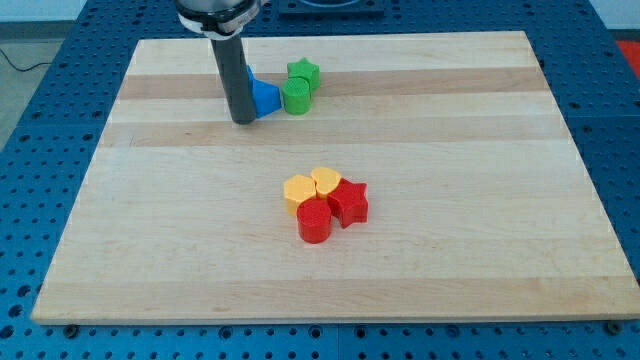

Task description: Push blue cube to the left of green star

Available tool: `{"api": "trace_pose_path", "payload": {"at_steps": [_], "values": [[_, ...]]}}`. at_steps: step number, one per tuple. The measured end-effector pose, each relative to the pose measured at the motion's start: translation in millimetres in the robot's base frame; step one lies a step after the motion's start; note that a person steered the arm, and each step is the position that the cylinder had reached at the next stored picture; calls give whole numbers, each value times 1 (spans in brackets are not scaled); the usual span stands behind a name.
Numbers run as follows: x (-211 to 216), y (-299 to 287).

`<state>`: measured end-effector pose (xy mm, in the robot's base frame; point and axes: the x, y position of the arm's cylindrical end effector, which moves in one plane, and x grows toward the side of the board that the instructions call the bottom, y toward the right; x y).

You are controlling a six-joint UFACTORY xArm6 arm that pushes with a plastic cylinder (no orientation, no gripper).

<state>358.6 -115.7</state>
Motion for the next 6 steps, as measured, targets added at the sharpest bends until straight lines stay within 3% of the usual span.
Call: {"api": "trace_pose_path", "payload": {"at_steps": [3, 4, 6], "values": [[0, -87], [-20, -114], [-52, -63]]}}
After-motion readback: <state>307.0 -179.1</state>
